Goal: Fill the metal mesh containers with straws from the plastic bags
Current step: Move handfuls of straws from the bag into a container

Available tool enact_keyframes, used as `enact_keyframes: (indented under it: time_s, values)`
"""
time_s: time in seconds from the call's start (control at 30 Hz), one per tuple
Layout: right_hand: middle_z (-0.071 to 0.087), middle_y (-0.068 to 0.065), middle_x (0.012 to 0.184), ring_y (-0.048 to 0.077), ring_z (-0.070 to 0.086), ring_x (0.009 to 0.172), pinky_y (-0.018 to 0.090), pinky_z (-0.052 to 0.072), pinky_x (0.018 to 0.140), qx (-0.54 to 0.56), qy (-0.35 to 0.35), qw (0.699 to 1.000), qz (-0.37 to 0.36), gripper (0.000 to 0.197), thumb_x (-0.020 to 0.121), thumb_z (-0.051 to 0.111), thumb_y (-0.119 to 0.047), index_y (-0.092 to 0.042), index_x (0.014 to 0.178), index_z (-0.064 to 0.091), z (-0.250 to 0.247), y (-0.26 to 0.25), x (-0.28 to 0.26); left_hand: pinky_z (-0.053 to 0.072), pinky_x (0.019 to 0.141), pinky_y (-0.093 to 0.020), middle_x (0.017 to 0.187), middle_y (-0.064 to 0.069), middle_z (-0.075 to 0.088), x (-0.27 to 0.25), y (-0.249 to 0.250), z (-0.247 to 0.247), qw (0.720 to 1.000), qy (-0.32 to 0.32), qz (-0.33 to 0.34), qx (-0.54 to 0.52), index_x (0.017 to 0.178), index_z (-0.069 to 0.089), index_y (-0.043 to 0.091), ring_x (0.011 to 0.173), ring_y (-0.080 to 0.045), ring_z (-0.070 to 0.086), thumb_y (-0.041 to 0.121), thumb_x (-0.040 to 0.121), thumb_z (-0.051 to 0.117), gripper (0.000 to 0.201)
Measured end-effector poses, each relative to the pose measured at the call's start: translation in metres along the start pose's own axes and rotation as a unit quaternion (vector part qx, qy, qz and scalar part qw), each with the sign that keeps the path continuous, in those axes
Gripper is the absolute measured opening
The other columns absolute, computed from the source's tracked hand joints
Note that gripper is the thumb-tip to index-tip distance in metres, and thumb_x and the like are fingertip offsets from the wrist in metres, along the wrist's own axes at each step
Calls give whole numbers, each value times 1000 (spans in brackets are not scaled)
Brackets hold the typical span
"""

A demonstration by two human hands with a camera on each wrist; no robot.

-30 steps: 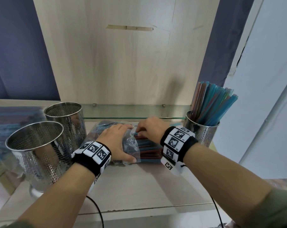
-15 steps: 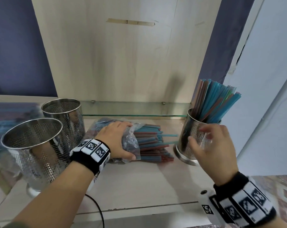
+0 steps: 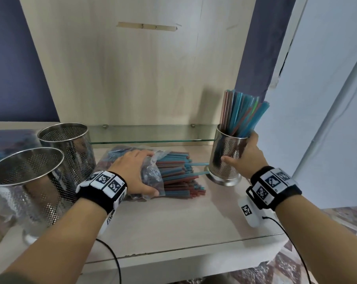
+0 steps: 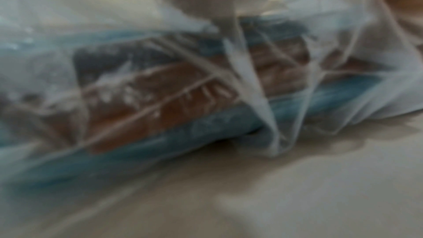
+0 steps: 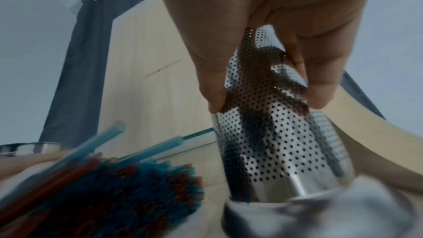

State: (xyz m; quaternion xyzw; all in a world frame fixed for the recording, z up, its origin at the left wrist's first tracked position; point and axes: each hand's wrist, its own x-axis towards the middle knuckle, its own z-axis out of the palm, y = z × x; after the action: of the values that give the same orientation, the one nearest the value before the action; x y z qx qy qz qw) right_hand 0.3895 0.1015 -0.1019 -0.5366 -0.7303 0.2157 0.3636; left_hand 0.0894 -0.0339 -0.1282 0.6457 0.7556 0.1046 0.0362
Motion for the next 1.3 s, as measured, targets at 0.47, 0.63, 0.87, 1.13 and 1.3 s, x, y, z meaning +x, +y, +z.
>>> enact_keyframes:
  time_s: [0.47,0.63,0.87,1.13,1.3]
  values:
    - [36,8,151,24,35,137,37,33,115,-254,-301,874,-284,77,82,68,-37,-15,148,34,47,-88,-54,33,112,-43,144,7,38,1,3,2,1000,-5,4,27,144,24,36,133,-19,37,78,41,75,123]
    - [49,8,136,26,52,119,37,47,101,-281,-309,864,-280,72,78,75,-36,-14,140,46,84,-101,-40,32,113,-42,145,6,38,-2,7,-1,999,-9,-2,31,145,25,36,133,-20,37,75,40,79,124]
    - [56,8,127,26,57,111,33,46,89,-327,-293,846,-301,52,83,71,-33,-14,129,52,92,-109,-36,30,114,-43,147,3,37,-3,9,-1,999,-13,-1,44,145,25,34,135,-22,37,75,42,79,124]
    - [62,7,122,27,61,106,33,44,75,-397,-256,817,-332,42,92,61,-32,-14,127,47,89,-104,-34,32,113,-43,144,4,39,-1,8,1,999,-5,-3,45,143,25,36,133,-22,39,76,41,79,122]
    - [51,7,133,28,52,119,38,44,89,-411,-219,813,-350,42,95,56,-24,-16,134,43,71,-95,-32,31,113,-43,144,5,39,0,6,1,999,-7,-2,39,143,24,36,134,-21,38,77,40,78,123]
